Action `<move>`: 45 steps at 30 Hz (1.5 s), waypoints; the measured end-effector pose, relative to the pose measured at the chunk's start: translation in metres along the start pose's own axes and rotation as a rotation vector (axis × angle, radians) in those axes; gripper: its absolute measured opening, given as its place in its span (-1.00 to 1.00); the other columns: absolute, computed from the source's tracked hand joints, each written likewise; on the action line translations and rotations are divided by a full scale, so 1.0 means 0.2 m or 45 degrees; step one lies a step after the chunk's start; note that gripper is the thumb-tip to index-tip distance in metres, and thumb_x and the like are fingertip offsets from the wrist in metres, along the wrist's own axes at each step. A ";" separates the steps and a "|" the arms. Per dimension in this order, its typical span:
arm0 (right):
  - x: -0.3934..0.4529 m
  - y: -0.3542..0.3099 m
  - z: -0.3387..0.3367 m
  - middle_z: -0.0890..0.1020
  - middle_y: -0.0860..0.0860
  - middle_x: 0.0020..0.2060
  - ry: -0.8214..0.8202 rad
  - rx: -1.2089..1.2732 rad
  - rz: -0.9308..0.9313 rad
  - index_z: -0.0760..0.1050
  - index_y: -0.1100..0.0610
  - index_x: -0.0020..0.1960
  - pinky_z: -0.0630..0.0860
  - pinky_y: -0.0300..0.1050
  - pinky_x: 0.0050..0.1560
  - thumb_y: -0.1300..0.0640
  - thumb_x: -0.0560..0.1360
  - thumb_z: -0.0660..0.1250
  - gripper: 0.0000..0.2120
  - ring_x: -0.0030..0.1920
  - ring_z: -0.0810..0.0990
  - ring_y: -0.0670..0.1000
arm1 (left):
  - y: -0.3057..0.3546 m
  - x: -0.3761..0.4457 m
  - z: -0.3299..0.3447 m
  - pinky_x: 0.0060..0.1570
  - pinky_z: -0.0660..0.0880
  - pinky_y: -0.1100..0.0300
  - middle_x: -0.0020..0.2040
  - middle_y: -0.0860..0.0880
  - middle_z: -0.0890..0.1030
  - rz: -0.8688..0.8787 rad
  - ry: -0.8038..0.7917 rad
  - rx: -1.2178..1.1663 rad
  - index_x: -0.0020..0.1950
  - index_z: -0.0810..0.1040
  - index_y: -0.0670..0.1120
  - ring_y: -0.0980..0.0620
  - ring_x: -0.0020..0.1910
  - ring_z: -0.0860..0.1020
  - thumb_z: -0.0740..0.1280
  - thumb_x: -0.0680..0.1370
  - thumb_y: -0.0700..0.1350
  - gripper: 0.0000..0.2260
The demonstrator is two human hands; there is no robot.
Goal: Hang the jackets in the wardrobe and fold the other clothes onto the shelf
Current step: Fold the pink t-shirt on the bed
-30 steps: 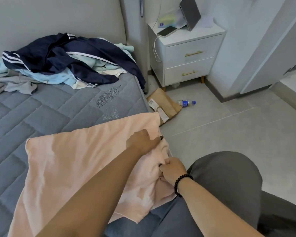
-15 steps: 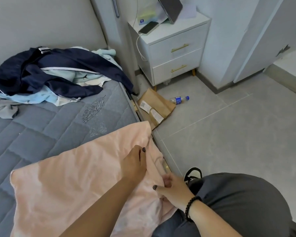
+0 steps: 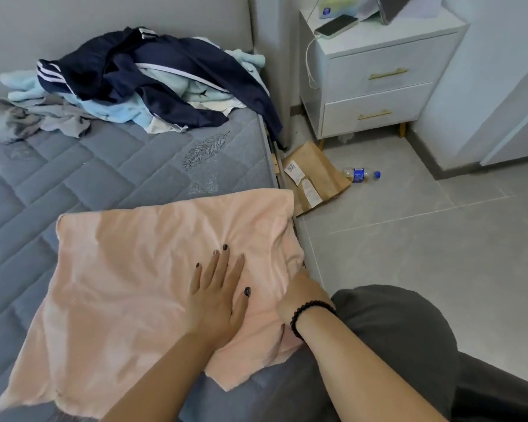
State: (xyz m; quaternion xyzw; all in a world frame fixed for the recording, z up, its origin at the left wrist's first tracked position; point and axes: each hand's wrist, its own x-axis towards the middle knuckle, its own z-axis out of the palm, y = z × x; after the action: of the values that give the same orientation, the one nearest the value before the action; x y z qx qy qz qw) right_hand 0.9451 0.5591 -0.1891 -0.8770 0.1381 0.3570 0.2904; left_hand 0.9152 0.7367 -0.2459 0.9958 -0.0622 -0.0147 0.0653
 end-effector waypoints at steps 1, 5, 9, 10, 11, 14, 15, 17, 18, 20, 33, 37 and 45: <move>0.00 0.00 -0.01 0.45 0.14 0.31 -0.004 -0.034 0.006 -0.12 0.25 0.53 0.45 -0.02 0.15 0.18 0.49 0.25 -0.24 0.26 0.48 0.14 | 0.00 -0.01 0.00 0.50 0.04 -0.15 0.59 -0.06 0.05 0.000 -0.003 -0.002 0.58 0.08 0.04 -0.08 0.57 0.04 -0.07 0.60 0.15 -0.46; -0.03 0.04 -0.01 0.38 0.09 0.27 0.092 0.033 -0.036 0.13 0.15 0.41 0.45 0.03 0.21 0.11 0.40 0.30 -0.35 0.24 0.43 0.13 | 0.01 -0.04 0.00 0.51 0.01 -0.13 0.60 -0.05 -0.02 -0.016 -0.054 -0.009 0.59 0.01 0.04 -0.05 0.58 -0.02 -0.10 0.60 0.18 -0.44; -0.02 0.02 0.06 0.23 0.05 0.27 0.330 -0.073 -0.306 0.07 0.04 0.38 0.41 -0.02 0.21 0.12 0.38 0.31 -0.35 0.26 0.29 0.11 | 0.01 -0.03 0.01 0.54 -0.13 0.01 0.60 -0.01 -0.14 -0.074 0.022 -0.119 0.60 -0.10 -0.03 0.08 0.57 -0.15 -0.08 0.63 0.14 -0.42; -0.02 0.01 0.08 0.18 0.04 0.30 0.379 -0.089 -0.385 0.01 0.01 0.41 0.39 -0.04 0.22 0.12 0.38 0.31 -0.29 0.28 0.26 0.10 | 0.01 -0.03 0.00 0.54 -0.14 0.08 0.60 0.00 -0.16 -0.132 0.085 -0.257 0.60 -0.09 -0.05 0.13 0.56 -0.17 -0.02 0.64 0.10 -0.43; -0.02 0.00 0.10 0.15 0.02 0.31 0.414 -0.087 -0.454 -0.03 -0.02 0.43 0.38 -0.05 0.23 0.12 0.38 0.31 -0.25 0.30 0.23 0.10 | -0.01 -0.04 -0.02 0.53 -0.13 0.13 0.60 0.02 -0.15 -0.231 0.181 -0.418 0.60 -0.07 -0.04 0.17 0.56 -0.17 0.06 0.65 0.05 -0.44; 0.00 -0.02 0.15 0.15 0.02 0.36 0.390 0.083 -0.396 -0.02 0.02 0.48 0.32 -0.04 0.24 0.13 0.39 0.30 -0.24 0.34 0.20 0.11 | -0.19 -0.11 -0.08 0.52 0.03 0.06 0.60 0.05 -0.07 -0.706 0.477 -0.774 0.58 0.04 -0.03 0.12 0.55 -0.03 0.13 0.64 0.04 -0.46; 0.01 -0.01 0.16 0.14 0.05 0.39 0.354 0.149 -0.305 -0.02 0.05 0.50 0.30 0.00 0.27 0.10 0.41 0.31 -0.23 0.37 0.20 0.14 | -0.29 -0.15 -0.10 0.52 0.05 0.00 0.60 0.02 -0.04 -0.872 0.498 -0.752 0.57 0.07 -0.04 0.04 0.56 0.01 0.11 0.64 0.05 -0.47; 0.03 -0.02 0.18 0.15 0.11 0.41 0.305 0.262 -0.136 -0.01 0.08 0.52 0.30 0.08 0.30 0.05 0.40 0.34 -0.19 0.37 0.25 0.22 | -0.53 -0.26 -0.14 0.51 0.03 -0.08 0.60 -0.07 0.00 -1.118 0.419 -0.561 0.55 0.09 -0.04 -0.09 0.55 0.02 0.03 0.65 0.07 -0.51; 0.04 -0.01 0.18 0.18 0.13 0.40 0.301 0.318 -0.075 0.02 0.09 0.51 0.32 0.11 0.30 0.04 0.39 0.36 -0.19 0.34 0.28 0.25 | -0.64 -0.32 -0.16 0.50 0.03 -0.11 0.59 -0.11 0.03 -1.187 0.387 -0.486 0.52 0.11 -0.04 -0.13 0.54 0.04 0.01 0.65 0.05 -0.54; 0.05 -0.01 0.19 0.26 0.17 0.36 0.296 0.412 0.013 0.11 0.14 0.48 0.36 0.15 0.28 0.01 0.37 0.41 -0.21 0.29 0.35 0.26 | -0.80 -0.42 -0.20 0.46 0.09 -0.13 0.54 -0.14 0.16 -1.292 0.401 -0.418 0.48 0.20 -0.05 -0.19 0.49 0.13 0.03 0.64 0.00 -0.59; 0.08 0.02 0.16 0.34 0.11 0.42 0.190 1.231 0.239 0.22 0.13 0.49 0.16 0.02 0.40 -0.35 0.48 0.17 -0.24 0.40 0.31 0.16 | -0.96 -0.73 -0.29 -0.39 0.32 0.11 -0.28 -0.04 0.51 -1.332 0.324 -0.589 -0.09 0.35 -0.07 -0.01 -0.34 0.46 0.08 0.65 0.08 -0.74; 0.02 0.12 0.16 0.47 0.24 0.30 0.307 0.711 0.335 0.39 0.30 0.35 0.39 0.06 0.16 -0.27 0.39 0.37 -0.22 0.14 0.49 0.21 | -1.04 -0.83 -0.32 -0.33 0.28 0.09 -0.29 0.03 0.44 -1.422 0.296 -0.533 -0.07 0.37 -0.04 0.00 -0.33 0.39 0.10 0.64 0.05 -0.79; -0.10 0.19 0.12 0.62 0.07 -0.28 0.201 0.515 0.106 0.56 0.20 -0.19 0.47 -0.13 -0.33 0.09 0.37 0.51 -0.81 -0.22 0.60 0.11 | -0.91 -0.76 -0.40 0.10 0.35 -0.15 0.20 -0.27 0.46 -1.511 0.238 -0.232 0.24 0.39 -0.20 -0.27 0.11 0.43 0.18 0.55 -0.19 -0.73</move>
State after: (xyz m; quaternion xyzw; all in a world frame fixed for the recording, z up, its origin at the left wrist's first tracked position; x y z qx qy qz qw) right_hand 0.9014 0.5443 -0.2045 -0.8196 0.2653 0.2640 0.4337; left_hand 0.7903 0.9446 -0.1881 0.8479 0.5112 0.0338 0.1363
